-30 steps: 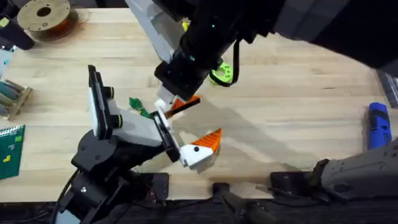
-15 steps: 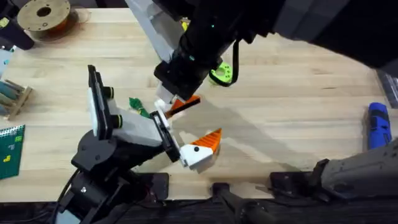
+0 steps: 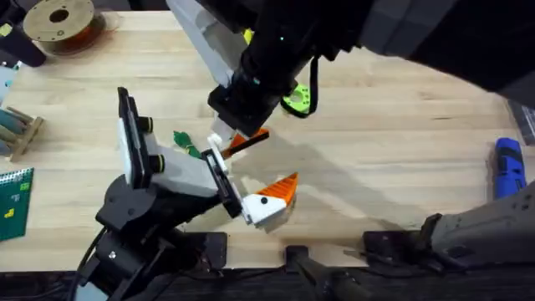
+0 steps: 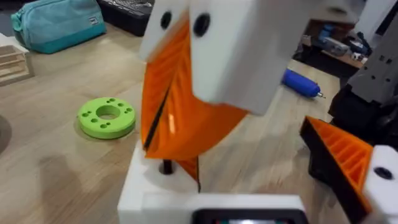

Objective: Pick up the gripper from the table and insert it into the empty holder that is missing its gripper. Then pick up a screw, insert it into the mounting hole, and use the screwdriver to tighten it. Finally, clean up the table by picking up the vegetable and placing it into the bucket.

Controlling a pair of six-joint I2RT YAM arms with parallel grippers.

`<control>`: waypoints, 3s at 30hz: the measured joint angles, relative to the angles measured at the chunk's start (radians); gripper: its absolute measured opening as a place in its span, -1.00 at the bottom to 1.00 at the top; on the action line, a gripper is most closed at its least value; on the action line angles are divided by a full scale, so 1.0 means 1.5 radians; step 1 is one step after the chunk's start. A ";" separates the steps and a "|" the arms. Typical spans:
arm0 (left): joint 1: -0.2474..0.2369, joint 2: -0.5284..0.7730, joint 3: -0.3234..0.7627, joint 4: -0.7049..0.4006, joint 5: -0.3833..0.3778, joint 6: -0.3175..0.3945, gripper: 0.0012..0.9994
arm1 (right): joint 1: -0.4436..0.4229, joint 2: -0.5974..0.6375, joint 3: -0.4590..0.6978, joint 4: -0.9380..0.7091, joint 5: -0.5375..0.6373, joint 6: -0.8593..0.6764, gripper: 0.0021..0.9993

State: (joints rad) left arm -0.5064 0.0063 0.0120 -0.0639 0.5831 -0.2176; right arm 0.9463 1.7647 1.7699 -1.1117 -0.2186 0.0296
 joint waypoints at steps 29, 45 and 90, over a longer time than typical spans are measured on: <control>0.000 0.000 0.000 0.000 0.000 0.000 0.97 | -0.061 -0.053 0.000 -0.050 -0.006 0.003 0.74; 0.000 0.000 0.000 0.000 0.000 0.000 0.97 | -0.229 -0.374 -0.258 -0.064 -0.083 0.003 0.75; 0.000 0.000 0.000 0.000 -0.002 0.005 -0.99 | -0.288 -0.444 -0.332 -0.115 -0.139 -0.054 0.91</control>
State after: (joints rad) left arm -0.5064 0.0063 0.0120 -0.0635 0.5797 -0.2108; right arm 0.5149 1.0983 1.2724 -1.2846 -0.4273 -0.0508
